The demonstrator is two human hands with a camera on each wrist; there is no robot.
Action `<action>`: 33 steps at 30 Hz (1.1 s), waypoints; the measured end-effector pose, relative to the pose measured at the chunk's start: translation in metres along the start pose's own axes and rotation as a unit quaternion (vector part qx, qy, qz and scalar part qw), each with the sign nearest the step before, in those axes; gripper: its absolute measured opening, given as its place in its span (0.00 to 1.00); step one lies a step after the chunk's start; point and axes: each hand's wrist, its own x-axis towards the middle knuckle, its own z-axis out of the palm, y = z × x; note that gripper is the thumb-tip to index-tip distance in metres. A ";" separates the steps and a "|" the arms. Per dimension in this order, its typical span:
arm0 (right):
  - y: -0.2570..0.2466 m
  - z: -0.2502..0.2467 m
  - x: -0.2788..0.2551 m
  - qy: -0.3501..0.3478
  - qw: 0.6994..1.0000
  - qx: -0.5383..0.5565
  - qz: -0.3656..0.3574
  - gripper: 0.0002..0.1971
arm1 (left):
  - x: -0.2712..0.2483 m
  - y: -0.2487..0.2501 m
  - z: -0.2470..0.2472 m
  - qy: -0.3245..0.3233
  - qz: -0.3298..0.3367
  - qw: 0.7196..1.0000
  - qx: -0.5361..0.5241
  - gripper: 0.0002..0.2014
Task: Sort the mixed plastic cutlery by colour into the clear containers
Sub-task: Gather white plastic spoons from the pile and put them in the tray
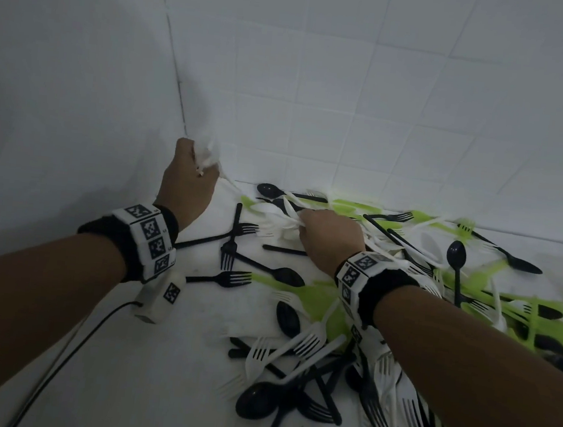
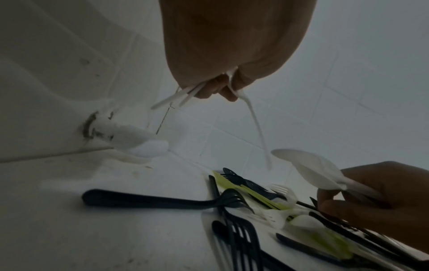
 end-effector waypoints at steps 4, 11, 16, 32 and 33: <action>0.001 -0.004 -0.002 -0.044 0.999 0.000 -0.016 0.12 | -0.008 0.004 -0.001 -0.021 0.006 1.000 0.008 0.14; -0.003 -0.001 -0.001 -0.078 0.996 0.024 0.021 0.08 | -0.035 0.020 0.004 -0.083 0.007 0.995 -0.053 0.10; -0.001 -0.009 0.004 -0.023 0.992 0.109 0.050 0.08 | -0.061 0.022 0.002 -0.111 0.032 0.991 -0.066 0.11; 0.037 -0.039 -0.058 0.082 0.992 0.074 0.068 0.09 | -0.152 0.024 0.040 -0.354 0.179 0.906 0.151 0.16; 0.044 -0.038 -0.066 0.064 0.991 0.087 0.076 0.09 | -0.158 0.027 0.044 -0.372 0.186 0.894 0.169 0.18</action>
